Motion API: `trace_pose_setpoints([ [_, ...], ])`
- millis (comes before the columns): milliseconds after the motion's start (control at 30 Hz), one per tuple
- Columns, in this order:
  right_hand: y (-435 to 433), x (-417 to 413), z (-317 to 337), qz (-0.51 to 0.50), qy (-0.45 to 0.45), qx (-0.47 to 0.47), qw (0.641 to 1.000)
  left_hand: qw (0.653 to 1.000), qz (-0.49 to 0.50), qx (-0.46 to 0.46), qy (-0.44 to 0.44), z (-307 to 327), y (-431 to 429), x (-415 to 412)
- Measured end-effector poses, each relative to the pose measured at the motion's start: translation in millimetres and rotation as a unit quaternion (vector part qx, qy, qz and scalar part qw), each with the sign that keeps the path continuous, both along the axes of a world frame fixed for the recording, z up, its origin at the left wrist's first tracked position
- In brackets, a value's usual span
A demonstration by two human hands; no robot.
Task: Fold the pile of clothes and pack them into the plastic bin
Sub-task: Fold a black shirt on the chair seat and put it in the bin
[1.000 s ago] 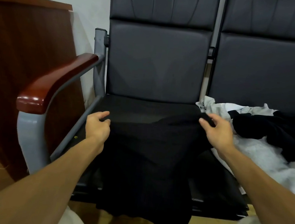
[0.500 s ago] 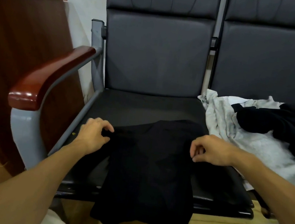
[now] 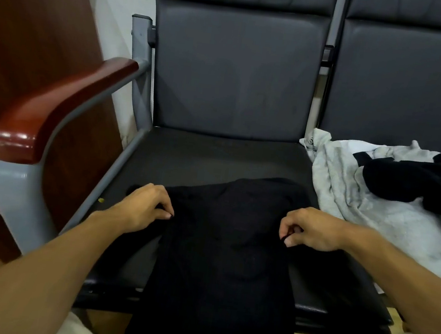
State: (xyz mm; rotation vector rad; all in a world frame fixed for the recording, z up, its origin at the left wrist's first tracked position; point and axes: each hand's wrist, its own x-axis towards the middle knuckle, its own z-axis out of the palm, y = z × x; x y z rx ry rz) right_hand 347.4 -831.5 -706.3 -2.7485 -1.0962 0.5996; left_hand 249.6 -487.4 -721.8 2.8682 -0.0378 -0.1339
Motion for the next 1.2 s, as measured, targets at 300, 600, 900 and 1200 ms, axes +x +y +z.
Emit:
trace_pose_setpoints([
  [300,12,-5,4,-0.111,-0.096,0.137,0.980,0.977,0.130,-0.145,-0.083,13,-17,-4],
  [600,-9,-26,25,-0.279,-0.208,0.095,0.933,0.969,0.160,-0.159,-0.099,30,5,-44],
  [900,-25,-59,40,-0.269,-0.119,0.200,0.934,0.958,0.199,-0.170,-0.115,46,8,-85],
  [1200,-10,-90,97,-0.363,-0.090,0.442,0.815,0.916,0.267,-0.146,-0.262,106,-39,-104],
])
